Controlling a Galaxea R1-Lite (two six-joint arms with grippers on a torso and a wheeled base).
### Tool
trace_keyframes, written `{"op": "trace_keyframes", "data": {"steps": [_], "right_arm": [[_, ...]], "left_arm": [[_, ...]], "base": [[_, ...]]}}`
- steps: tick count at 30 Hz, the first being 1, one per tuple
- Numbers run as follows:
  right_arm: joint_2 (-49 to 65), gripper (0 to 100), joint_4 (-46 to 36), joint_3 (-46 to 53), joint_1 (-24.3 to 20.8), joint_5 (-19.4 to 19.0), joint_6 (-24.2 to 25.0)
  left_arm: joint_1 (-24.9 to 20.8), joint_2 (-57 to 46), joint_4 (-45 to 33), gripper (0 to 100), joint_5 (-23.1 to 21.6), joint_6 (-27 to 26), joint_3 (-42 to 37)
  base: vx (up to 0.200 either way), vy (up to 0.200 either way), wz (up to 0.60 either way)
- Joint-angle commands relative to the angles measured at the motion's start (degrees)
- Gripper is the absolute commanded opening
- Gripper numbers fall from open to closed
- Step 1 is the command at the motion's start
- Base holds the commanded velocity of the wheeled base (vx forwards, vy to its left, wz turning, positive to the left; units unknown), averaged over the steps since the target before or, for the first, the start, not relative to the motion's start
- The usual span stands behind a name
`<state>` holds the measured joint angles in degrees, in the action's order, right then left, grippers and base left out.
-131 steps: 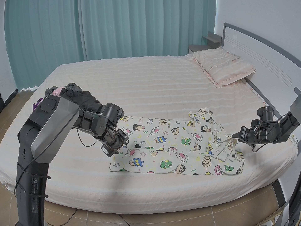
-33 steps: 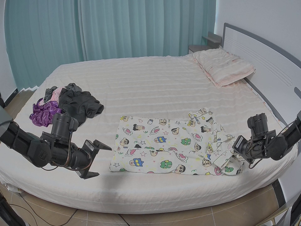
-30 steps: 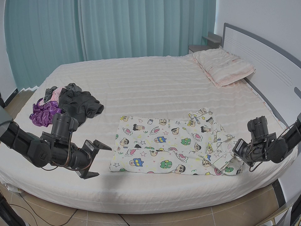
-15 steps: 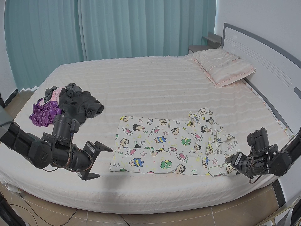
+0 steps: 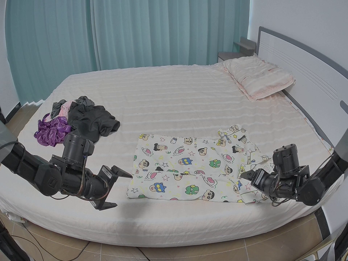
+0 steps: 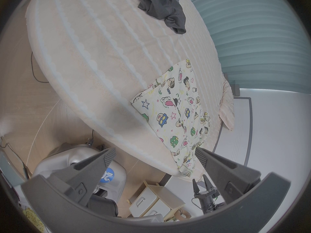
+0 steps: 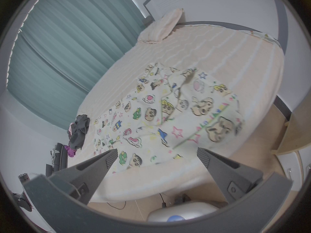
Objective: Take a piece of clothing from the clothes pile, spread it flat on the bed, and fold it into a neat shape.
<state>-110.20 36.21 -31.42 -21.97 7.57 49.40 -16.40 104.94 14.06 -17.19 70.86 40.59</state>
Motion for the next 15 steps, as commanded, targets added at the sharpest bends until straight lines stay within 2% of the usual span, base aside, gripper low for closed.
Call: {"op": "trace_keyframes", "data": {"steps": [1,10,15], "right_arm": [[-10.73,100,5.54,-4.71,-3.08,-0.28,-0.44],[-19.96,100,3.43,-16.57,-6.33,-0.63,-1.76],[-23.39,100,1.67,-21.14,-5.81,-0.01,-2.55]], "left_arm": [[-0.21,0.27,0.01,100,-0.04,-0.02,-0.25],[-0.21,0.53,0.09,100,0.05,-0.02,-0.16],[-0.21,1.06,1.68,100,0.14,-0.11,-0.87]], "base": [[0.0,0.0,0.0],[0.0,0.0,0.0],[0.0,0.0,0.0]]}}
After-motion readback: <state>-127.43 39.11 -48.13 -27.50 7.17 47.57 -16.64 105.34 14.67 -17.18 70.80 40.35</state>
